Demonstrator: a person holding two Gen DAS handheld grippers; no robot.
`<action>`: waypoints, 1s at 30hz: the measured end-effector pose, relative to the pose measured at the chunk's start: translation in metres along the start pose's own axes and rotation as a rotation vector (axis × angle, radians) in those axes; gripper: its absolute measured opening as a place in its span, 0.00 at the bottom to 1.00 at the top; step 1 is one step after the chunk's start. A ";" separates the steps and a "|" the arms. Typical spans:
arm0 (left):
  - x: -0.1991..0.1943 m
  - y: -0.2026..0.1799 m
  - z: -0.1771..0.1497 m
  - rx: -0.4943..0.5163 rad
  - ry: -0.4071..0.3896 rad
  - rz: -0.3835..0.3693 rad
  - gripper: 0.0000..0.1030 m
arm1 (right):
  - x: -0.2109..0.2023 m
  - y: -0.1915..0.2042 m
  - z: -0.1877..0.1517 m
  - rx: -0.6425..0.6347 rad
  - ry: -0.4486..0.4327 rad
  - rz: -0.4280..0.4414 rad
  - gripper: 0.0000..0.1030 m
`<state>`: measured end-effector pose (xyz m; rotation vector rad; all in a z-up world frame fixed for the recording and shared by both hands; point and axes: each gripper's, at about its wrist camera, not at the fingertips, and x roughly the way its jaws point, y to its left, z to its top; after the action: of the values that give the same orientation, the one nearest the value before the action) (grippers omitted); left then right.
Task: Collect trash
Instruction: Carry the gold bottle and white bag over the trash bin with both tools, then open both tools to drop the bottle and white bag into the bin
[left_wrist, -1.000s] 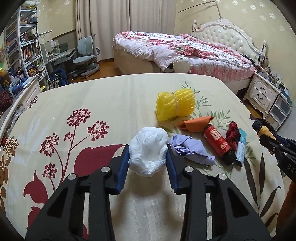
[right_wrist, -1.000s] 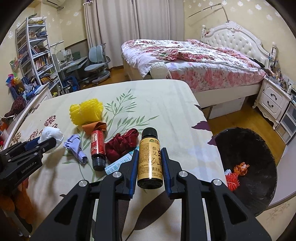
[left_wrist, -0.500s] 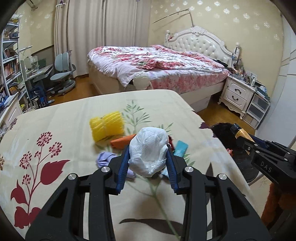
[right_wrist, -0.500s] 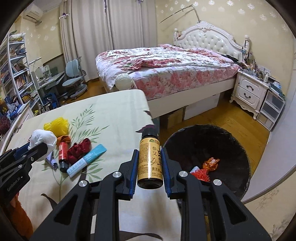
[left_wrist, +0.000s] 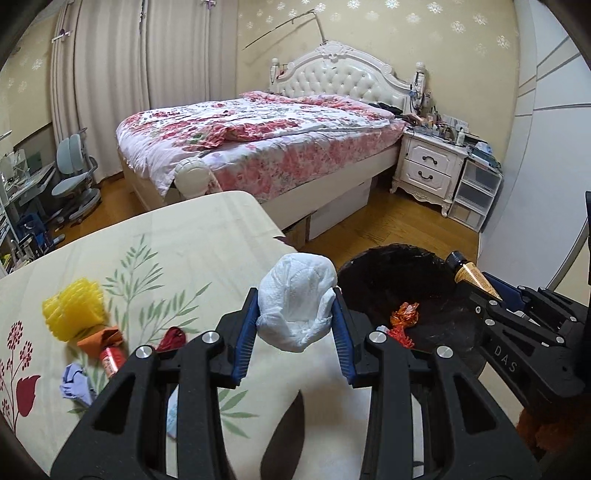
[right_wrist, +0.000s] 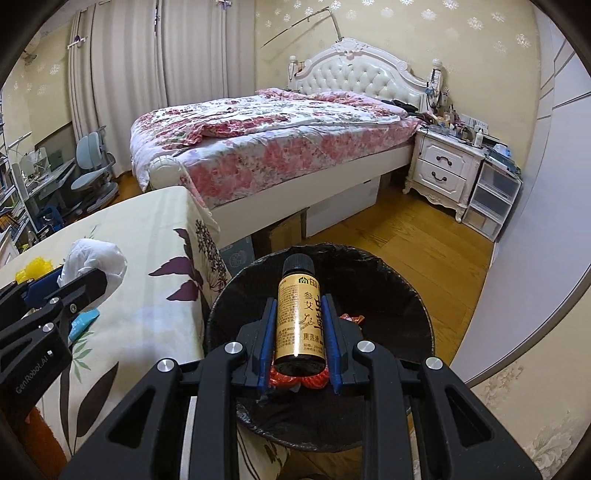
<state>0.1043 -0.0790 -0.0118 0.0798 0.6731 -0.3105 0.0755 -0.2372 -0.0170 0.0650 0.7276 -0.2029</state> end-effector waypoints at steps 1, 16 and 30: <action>0.006 -0.007 0.002 0.015 0.004 -0.005 0.36 | 0.003 -0.003 0.000 0.006 0.002 -0.005 0.24; 0.063 -0.060 0.011 0.138 0.053 -0.001 0.38 | 0.037 -0.034 -0.002 0.058 0.045 -0.052 0.24; 0.060 -0.055 0.011 0.109 0.056 0.018 0.77 | 0.025 -0.048 -0.003 0.107 0.015 -0.153 0.60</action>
<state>0.1382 -0.1486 -0.0394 0.1991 0.7099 -0.3290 0.0824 -0.2876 -0.0352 0.1130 0.7371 -0.3881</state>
